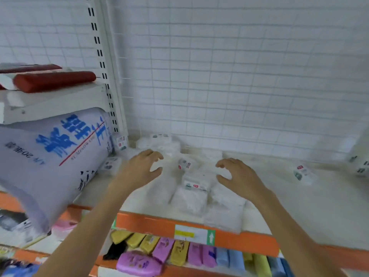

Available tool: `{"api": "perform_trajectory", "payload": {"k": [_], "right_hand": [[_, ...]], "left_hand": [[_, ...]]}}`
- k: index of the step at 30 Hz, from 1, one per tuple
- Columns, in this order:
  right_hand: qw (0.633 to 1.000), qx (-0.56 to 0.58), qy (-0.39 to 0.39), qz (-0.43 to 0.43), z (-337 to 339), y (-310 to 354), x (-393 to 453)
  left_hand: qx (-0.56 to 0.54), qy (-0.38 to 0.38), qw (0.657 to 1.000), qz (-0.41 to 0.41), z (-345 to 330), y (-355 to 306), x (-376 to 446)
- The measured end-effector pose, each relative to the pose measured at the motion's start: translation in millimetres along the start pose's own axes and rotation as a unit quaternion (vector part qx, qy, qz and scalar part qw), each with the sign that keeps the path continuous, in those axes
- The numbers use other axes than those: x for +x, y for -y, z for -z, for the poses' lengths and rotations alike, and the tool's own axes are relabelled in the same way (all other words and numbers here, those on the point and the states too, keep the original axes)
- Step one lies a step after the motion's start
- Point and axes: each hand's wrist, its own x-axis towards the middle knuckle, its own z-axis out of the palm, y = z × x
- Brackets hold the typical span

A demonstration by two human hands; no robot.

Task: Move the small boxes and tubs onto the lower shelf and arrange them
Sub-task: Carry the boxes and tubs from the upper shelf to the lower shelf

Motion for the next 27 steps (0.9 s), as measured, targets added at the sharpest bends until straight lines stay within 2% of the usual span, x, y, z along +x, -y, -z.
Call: {"api": "perform_trajectory", "payload": {"k": [7, 12, 16, 21, 27], "right_hand": [[0.995, 0.013, 0.085, -0.056, -18.1, 14.0, 34.8], [0.988, 0.033, 0.112, -0.104, -21.7, 10.6, 46.1], [0.980, -0.024, 0.168, -0.104, -25.6, 10.1, 50.0], [0.975, -0.038, 0.188, -0.113, -24.0, 8.7, 54.2], [0.957, -0.018, 0.248, -0.152, -23.2, 1.1, 56.8]], "left_hand": [[-0.112, 0.122, 0.979, -0.116, -29.9, 9.9, 57.1], [-0.221, 0.200, 0.941, -0.159, -45.8, -8.9, 70.3], [-0.205, 0.278, 0.919, -0.190, -57.6, -23.0, 66.9], [-0.202, 0.280, 0.916, -0.207, -65.8, -23.7, 65.4], [-0.214, 0.278, 0.924, -0.153, -65.1, -16.4, 66.3]]}}
